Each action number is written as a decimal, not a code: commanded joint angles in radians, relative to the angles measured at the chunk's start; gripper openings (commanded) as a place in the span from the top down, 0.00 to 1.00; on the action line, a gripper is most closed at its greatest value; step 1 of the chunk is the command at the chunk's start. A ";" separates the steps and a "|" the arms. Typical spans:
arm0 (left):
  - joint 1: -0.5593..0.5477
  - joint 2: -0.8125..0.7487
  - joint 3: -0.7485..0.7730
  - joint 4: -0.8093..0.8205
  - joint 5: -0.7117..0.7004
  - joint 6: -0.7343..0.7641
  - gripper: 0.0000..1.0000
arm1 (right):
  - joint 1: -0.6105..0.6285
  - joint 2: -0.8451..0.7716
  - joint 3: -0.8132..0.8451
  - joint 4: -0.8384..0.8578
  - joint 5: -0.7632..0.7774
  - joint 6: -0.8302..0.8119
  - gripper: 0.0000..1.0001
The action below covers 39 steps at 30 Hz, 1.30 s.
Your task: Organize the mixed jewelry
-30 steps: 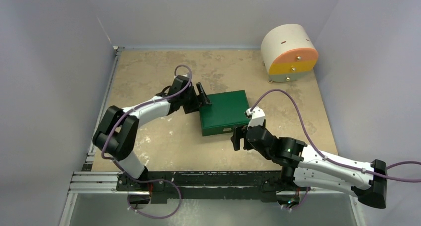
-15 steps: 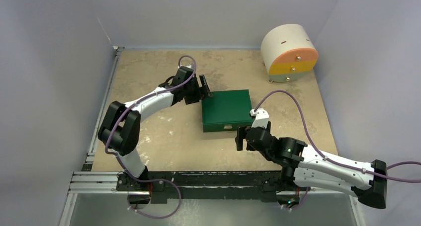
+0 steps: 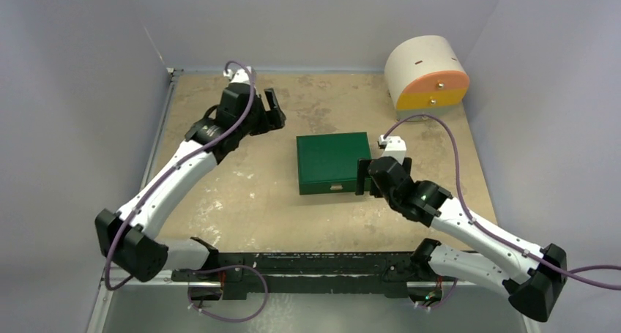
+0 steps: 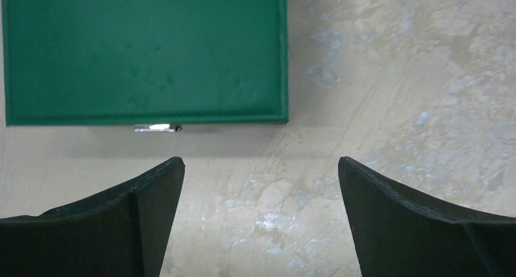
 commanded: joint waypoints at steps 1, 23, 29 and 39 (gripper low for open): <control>-0.002 -0.112 0.074 -0.108 -0.148 0.099 0.24 | -0.113 0.031 0.094 0.011 -0.041 -0.082 0.01; -0.002 -0.695 -0.169 -0.044 -0.293 0.259 0.23 | -0.187 -0.226 0.195 -0.070 0.192 -0.166 0.01; -0.002 -0.792 -0.294 0.024 -0.269 0.259 0.23 | -0.187 -0.333 0.163 -0.023 0.204 -0.204 0.01; -0.002 -0.834 -0.418 0.076 -0.254 0.255 0.24 | -0.187 -0.348 0.166 -0.016 0.181 -0.235 0.01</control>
